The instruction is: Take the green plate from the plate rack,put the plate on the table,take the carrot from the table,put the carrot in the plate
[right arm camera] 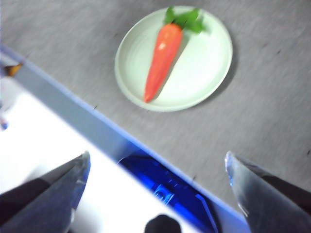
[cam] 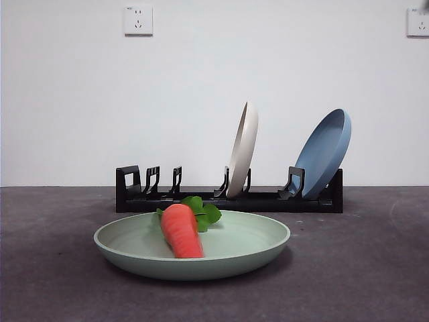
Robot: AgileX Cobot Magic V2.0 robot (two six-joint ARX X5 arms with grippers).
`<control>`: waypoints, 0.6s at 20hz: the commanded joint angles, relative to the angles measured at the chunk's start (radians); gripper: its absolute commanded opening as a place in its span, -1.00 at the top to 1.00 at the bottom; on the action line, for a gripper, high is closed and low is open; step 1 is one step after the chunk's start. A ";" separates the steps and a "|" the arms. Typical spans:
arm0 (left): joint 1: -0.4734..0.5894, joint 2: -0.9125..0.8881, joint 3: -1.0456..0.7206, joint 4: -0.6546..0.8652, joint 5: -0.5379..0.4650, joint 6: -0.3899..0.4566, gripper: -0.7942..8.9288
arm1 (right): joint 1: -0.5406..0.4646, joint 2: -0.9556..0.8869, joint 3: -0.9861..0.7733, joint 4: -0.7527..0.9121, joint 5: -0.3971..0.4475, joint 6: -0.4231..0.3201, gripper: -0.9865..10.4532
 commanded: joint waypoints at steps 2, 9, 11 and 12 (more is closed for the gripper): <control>-0.002 -0.001 0.003 -0.043 0.028 -0.048 0.10 | 0.002 -0.045 -0.001 -0.043 -0.039 0.013 0.01; -0.002 -0.001 0.003 -0.085 0.065 -0.072 0.85 | 0.002 -0.070 -0.001 -0.074 -0.039 0.011 0.84; -0.002 -0.001 0.003 -0.085 0.077 -0.072 0.85 | 0.002 -0.070 -0.001 -0.074 -0.037 0.012 0.84; -0.002 -0.001 0.003 -0.085 0.075 -0.072 0.85 | 0.002 -0.070 -0.001 -0.074 -0.035 0.013 0.83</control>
